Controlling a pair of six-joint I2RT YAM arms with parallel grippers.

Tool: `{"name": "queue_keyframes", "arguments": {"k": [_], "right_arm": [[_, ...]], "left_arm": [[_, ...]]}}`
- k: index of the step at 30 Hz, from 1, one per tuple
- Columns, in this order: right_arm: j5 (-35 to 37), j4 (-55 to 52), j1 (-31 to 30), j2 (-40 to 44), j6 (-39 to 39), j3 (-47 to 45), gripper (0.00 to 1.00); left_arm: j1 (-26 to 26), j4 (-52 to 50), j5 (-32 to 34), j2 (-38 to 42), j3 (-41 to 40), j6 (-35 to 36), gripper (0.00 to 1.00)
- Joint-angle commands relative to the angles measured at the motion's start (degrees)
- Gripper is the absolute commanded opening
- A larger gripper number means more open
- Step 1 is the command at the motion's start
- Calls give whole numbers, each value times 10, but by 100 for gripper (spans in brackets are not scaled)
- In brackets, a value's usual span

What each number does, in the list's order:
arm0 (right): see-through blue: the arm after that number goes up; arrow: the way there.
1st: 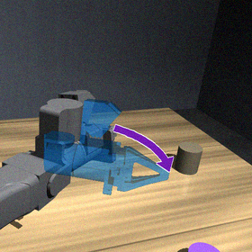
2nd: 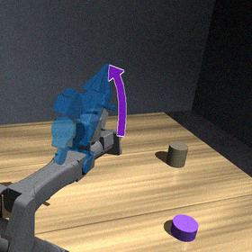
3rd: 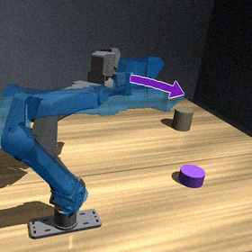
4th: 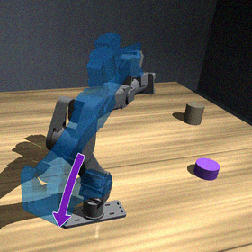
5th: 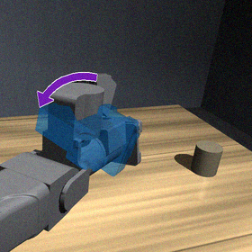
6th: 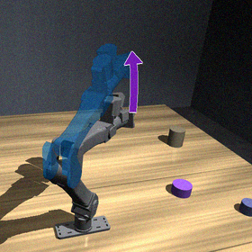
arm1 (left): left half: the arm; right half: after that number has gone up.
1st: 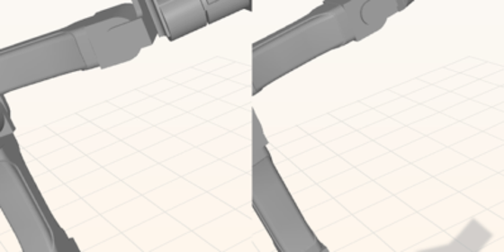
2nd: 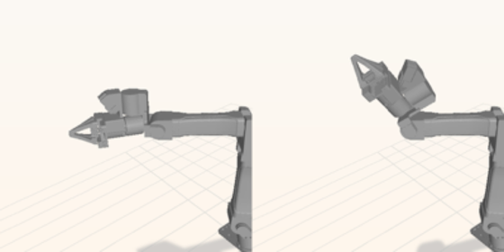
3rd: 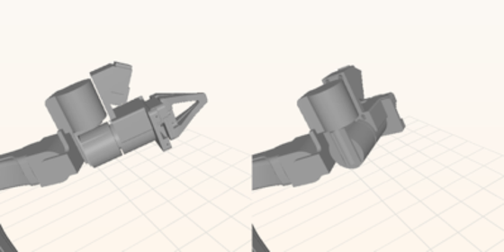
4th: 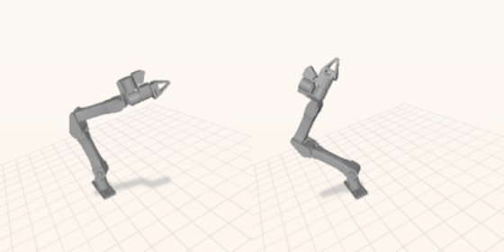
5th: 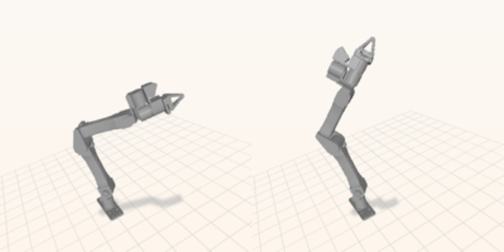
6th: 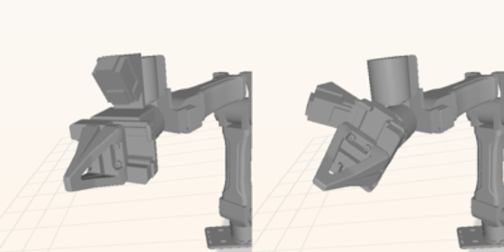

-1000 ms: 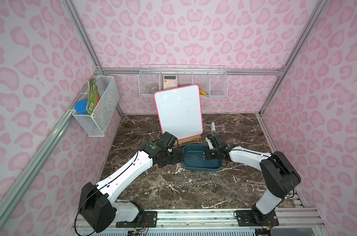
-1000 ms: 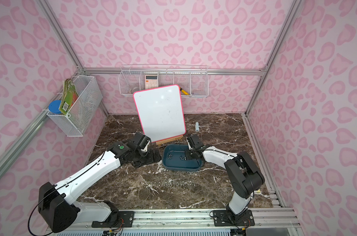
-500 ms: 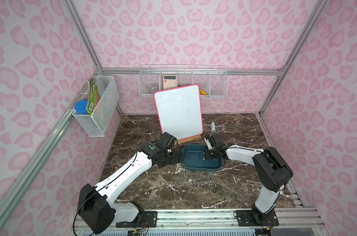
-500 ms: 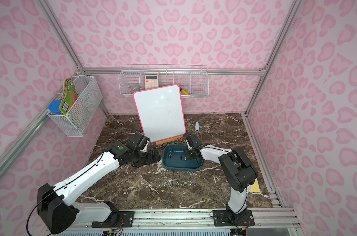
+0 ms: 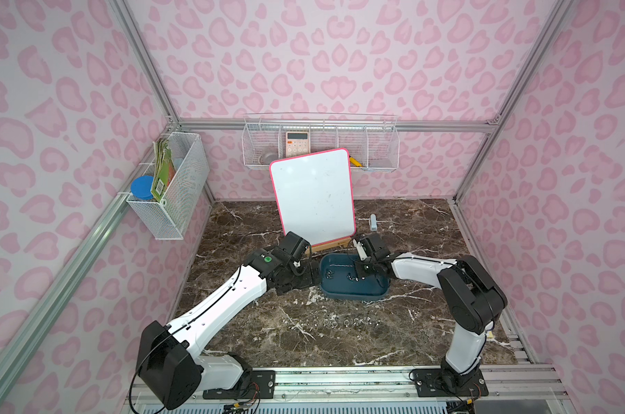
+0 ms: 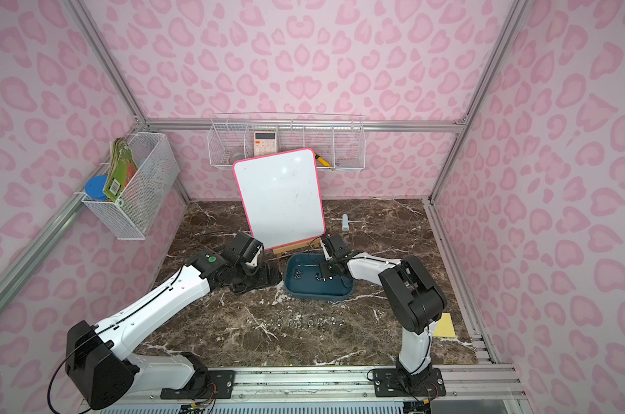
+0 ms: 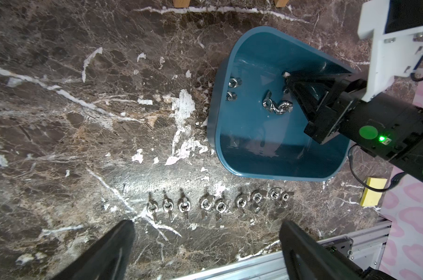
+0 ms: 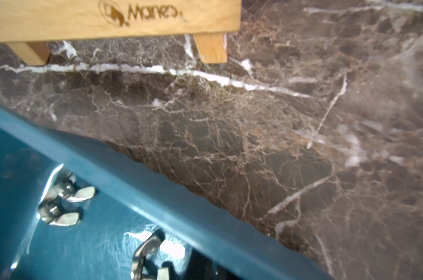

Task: Take out the wing nut from the storage box
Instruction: Pick up the wing nut from the storage box.

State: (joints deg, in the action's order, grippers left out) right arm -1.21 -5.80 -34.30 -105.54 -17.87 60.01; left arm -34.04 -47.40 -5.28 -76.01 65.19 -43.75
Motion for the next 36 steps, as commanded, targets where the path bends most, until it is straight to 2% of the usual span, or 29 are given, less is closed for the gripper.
{"name": "queue_keyframes", "arguments": {"k": [1,5,17,28,33,36], "right_arm": [[-4,-1,-1,13,-8,-5,5],[-13,-4,-2,39,-19,-15,4],[-47,-21,-15,160,-46,-46,4],[-55,-28,-32,304,-77,-104,3],[-61,-22,-33,346,-86,-124,3],[-69,-12,-33,357,-93,-131,2]], "left_arm": [[1,-4,3,0,4,2,98],[2,7,-2,-10,11,-2,98],[6,92,-58,-74,57,-11,89],[11,173,-142,-139,102,-26,74],[11,230,-199,-159,110,-38,58],[10,253,-218,-164,107,-43,55]]}}
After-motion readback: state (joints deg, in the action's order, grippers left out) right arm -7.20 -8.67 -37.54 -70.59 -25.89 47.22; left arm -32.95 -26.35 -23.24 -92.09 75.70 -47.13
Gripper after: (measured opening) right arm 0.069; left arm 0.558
